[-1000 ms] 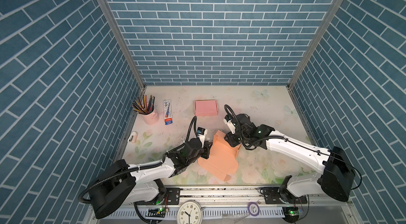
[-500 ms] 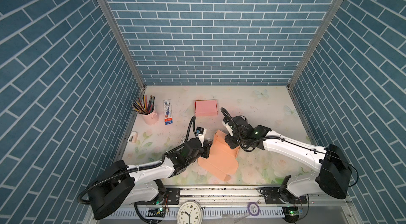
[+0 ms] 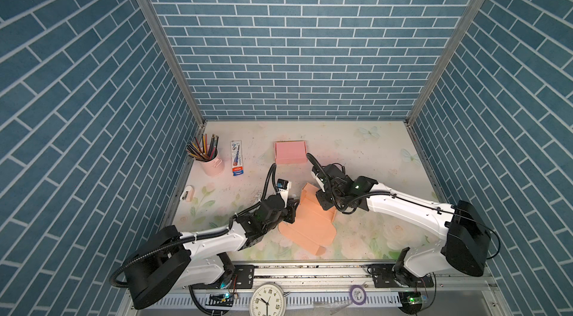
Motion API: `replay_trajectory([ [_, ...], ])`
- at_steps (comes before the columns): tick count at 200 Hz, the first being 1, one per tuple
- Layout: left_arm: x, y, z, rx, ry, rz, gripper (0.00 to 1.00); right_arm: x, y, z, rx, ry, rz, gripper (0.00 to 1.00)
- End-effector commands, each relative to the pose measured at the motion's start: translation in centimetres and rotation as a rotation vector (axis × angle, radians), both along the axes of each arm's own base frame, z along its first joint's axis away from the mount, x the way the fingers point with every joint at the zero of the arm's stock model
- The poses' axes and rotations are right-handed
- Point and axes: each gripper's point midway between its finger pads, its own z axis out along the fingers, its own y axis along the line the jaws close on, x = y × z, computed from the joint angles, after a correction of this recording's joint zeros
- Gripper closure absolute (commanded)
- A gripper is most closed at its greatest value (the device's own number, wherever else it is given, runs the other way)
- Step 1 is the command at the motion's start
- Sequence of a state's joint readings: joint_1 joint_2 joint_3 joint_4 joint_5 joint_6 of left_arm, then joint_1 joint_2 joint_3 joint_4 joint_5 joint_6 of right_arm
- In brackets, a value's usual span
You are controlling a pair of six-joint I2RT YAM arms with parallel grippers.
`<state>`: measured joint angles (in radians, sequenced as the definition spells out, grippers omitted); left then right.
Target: Fold the paper box
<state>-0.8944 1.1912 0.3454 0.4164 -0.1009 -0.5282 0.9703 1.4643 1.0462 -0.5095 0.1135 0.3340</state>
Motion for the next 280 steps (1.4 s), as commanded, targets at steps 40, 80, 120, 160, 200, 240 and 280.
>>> replay_trajectory([
  [40,0.6,0.3,0.7,-0.016,-0.011,0.031,0.72,0.1,-1.4,-0.6,-0.145,-0.033,-0.02,0.63],
  [80,0.5,0.5,0.8,0.0,0.021,0.039,0.72,0.6,-1.8,-0.6,-0.165,-0.053,-0.057,0.63],
  [120,0.4,1.1,1.2,0.041,0.071,0.057,0.72,0.9,-2.0,-1.0,-0.179,-0.053,-0.068,0.64],
  [160,0.2,1.7,2.5,0.03,0.099,0.056,0.71,1.4,-2.9,-1.8,-0.176,-0.032,-0.099,0.66],
  [200,0.3,2.7,3.0,0.055,0.112,0.065,0.7,2.0,-4.2,-2.7,-0.169,-0.008,-0.136,0.68],
  [240,0.7,3.9,3.5,0.083,0.13,0.083,0.66,2.5,-5.6,-4.0,-0.165,0.019,-0.167,0.68],
  [280,0.8,4.7,5.7,0.054,0.115,0.114,0.53,2.7,-6.8,-5.6,-0.159,0.056,-0.195,0.69],
])
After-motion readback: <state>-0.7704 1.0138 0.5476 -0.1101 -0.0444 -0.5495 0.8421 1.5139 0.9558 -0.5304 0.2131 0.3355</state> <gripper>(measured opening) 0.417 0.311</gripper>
